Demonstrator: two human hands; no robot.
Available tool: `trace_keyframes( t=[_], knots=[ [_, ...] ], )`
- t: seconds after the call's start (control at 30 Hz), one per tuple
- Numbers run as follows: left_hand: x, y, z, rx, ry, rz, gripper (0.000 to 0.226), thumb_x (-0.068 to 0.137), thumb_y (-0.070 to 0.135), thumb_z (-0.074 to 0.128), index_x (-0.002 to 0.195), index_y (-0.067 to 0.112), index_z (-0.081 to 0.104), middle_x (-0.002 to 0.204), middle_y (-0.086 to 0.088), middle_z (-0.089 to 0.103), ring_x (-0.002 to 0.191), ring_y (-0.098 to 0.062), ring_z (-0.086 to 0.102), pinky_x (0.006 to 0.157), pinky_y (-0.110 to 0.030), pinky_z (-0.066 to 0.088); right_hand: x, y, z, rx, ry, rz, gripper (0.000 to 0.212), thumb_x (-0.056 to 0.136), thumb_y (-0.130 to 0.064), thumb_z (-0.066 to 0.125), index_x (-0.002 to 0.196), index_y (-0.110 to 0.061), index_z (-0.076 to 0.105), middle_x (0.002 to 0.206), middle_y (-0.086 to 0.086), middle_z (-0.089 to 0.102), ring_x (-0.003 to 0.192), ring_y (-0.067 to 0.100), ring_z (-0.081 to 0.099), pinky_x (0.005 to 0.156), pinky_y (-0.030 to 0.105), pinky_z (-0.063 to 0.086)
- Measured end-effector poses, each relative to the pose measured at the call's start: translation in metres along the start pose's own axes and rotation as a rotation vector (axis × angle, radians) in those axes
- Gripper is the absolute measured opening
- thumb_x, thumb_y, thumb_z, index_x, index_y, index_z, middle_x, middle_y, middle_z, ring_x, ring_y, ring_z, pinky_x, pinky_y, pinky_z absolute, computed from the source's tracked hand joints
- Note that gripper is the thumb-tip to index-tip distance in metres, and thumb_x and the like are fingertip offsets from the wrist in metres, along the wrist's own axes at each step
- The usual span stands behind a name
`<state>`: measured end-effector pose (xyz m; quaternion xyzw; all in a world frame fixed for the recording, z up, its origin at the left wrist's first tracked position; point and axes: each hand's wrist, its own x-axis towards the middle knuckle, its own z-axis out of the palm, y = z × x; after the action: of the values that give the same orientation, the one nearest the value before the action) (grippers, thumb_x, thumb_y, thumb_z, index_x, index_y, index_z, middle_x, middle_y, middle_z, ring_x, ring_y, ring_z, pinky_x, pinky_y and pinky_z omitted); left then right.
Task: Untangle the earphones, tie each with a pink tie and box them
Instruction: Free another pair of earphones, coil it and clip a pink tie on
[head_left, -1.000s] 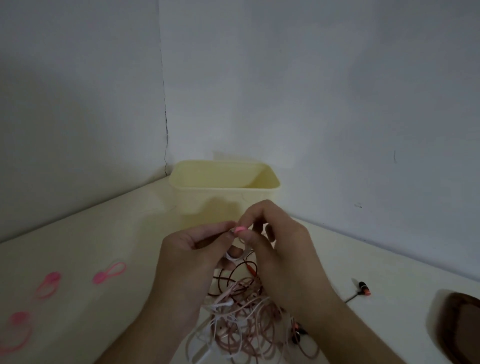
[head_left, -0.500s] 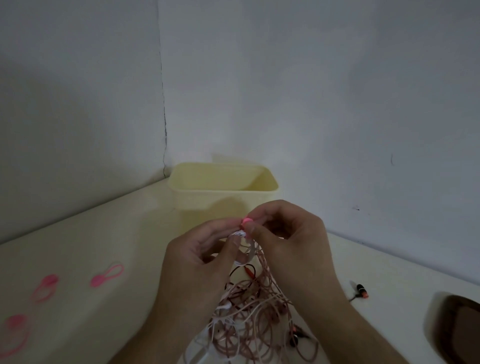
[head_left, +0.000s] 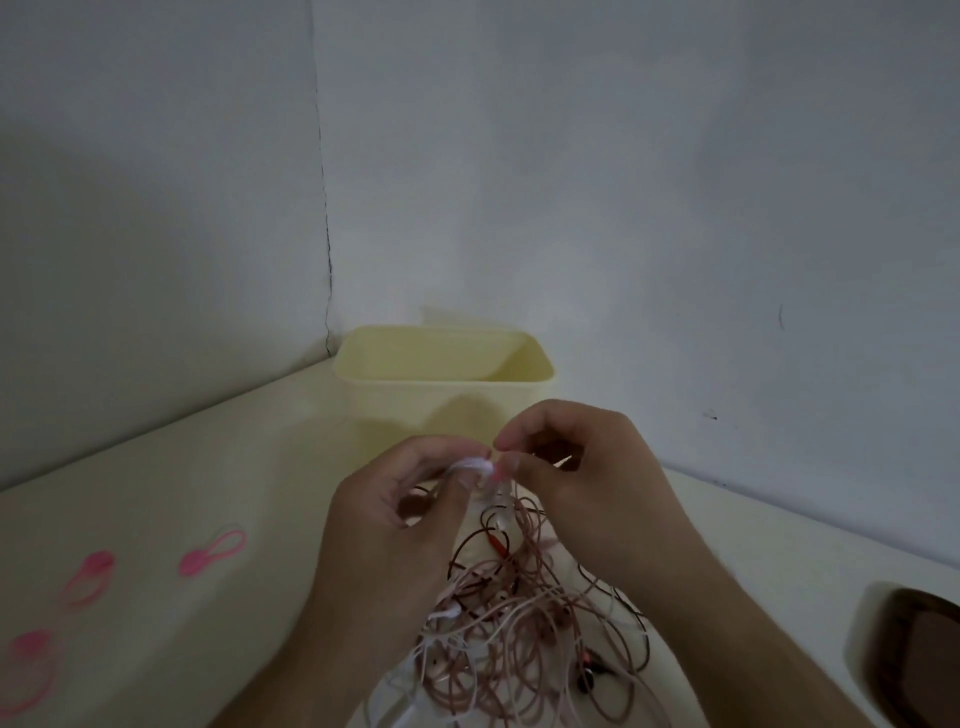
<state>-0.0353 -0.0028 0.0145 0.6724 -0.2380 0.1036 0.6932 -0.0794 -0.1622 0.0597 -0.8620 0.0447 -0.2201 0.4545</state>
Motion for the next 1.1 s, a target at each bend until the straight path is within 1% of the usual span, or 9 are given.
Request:
trace_keyframes(
  t=[0.07, 0.17, 0.27, 0.4, 0.5, 0.6, 0.8, 0.97, 1.1],
  knots=[
    [0.009, -0.005, -0.004, 0.052, -0.004, -0.033, 0.036, 0.096, 0.021, 0.072, 0.122, 0.045, 0.069, 0.113, 0.017, 0.076, 0.109, -0.005, 0.070, 0.095, -0.035, 0.053, 0.000, 0.000, -0.004, 0.014, 0.057, 0.015, 0.022, 0.096, -0.009, 0.071, 0.088, -0.029, 0.077, 0.075, -0.009, 0.073, 0.061, 0.004, 0.063, 0.057, 0.016, 0.047],
    [0.028, -0.018, -0.013, 0.278, -0.041, -0.130, 0.072, 0.099, 0.030, 0.065, 0.150, 0.063, 0.027, 0.120, 0.019, 0.066, 0.115, -0.002, 0.062, 0.096, -0.030, 0.047, -0.001, -0.001, -0.007, 0.062, 0.098, 0.059, 0.029, 0.102, -0.008, 0.063, 0.096, -0.032, 0.078, 0.075, -0.001, 0.073, 0.063, 0.014, 0.066, 0.054, 0.017, 0.048],
    [0.038, -0.029, -0.021, 0.526, -0.081, -0.204, 0.093, 0.098, 0.028, 0.064, 0.154, 0.063, -0.001, 0.121, 0.008, 0.062, 0.113, -0.012, 0.061, 0.095, -0.035, 0.048, -0.002, -0.007, -0.009, 0.142, 0.096, 0.114, 0.029, 0.105, -0.008, 0.058, 0.095, -0.026, 0.079, 0.073, 0.000, 0.076, 0.069, 0.019, 0.072, 0.062, 0.023, 0.055],
    [0.041, -0.035, -0.029, 0.615, -0.008, -0.200, 0.074, 0.095, 0.023, 0.061, 0.148, 0.057, 0.023, 0.121, 0.010, 0.060, 0.108, -0.011, 0.061, 0.091, -0.038, 0.052, 0.000, -0.012, -0.006, 0.224, 0.125, 0.160, 0.024, 0.105, -0.008, 0.059, 0.096, -0.019, 0.078, 0.079, 0.001, 0.079, 0.073, 0.014, 0.078, 0.087, 0.039, 0.063],
    [0.043, -0.027, -0.028, 0.601, 0.031, -0.132, 0.077, 0.096, 0.025, 0.059, 0.149, 0.063, 0.019, 0.115, 0.014, 0.061, 0.099, -0.011, 0.065, 0.085, -0.040, 0.054, -0.001, -0.015, -0.002, 0.247, 0.144, 0.155, 0.024, 0.104, -0.007, 0.060, 0.095, -0.020, 0.078, 0.080, 0.002, 0.080, 0.075, 0.015, 0.079, 0.091, 0.044, 0.062],
    [0.048, -0.025, -0.033, 0.656, 0.006, -0.137, 0.085, 0.096, 0.027, 0.057, 0.150, 0.070, 0.007, 0.112, 0.015, 0.062, 0.092, -0.011, 0.066, 0.080, -0.039, 0.055, -0.004, -0.018, 0.004, 0.225, 0.146, 0.156, 0.024, 0.104, -0.007, 0.061, 0.094, -0.021, 0.078, 0.080, 0.001, 0.080, 0.075, 0.015, 0.080, 0.090, 0.044, 0.062],
    [0.045, -0.029, -0.033, 0.690, 0.018, -0.151, 0.049, 0.095, 0.017, 0.057, 0.130, 0.046, 0.039, 0.106, 0.017, 0.063, 0.091, -0.002, 0.062, 0.073, -0.031, 0.052, 0.000, -0.020, 0.006, 0.231, 0.179, 0.131, 0.020, 0.103, -0.007, 0.063, 0.099, -0.020, 0.078, 0.084, -0.006, 0.081, 0.082, 0.010, 0.080, 0.089, 0.038, 0.061],
    [0.033, -0.028, -0.029, 0.738, -0.002, -0.087, 0.031, 0.096, 0.021, 0.058, 0.113, 0.042, 0.042, 0.097, 0.022, 0.069, 0.087, -0.004, 0.065, 0.076, -0.038, 0.059, 0.037, -0.028, 0.029, 0.096, 0.210, 0.011, 0.021, 0.101, -0.011, 0.066, 0.094, -0.028, 0.076, 0.080, -0.009, 0.079, 0.075, 0.002, 0.077, 0.068, 0.021, 0.057],
    [0.028, -0.028, -0.030, 0.709, -0.035, -0.067, 0.035, 0.094, 0.022, 0.059, 0.111, 0.045, 0.040, 0.104, 0.022, 0.070, 0.089, -0.008, 0.066, 0.075, -0.038, 0.058, 0.070, -0.023, 0.059, -0.139, 0.020, -0.043, 0.020, 0.101, -0.015, 0.064, 0.110, -0.027, 0.077, 0.091, -0.011, 0.077, 0.082, 0.005, 0.072, 0.068, 0.019, 0.056]
  ],
)
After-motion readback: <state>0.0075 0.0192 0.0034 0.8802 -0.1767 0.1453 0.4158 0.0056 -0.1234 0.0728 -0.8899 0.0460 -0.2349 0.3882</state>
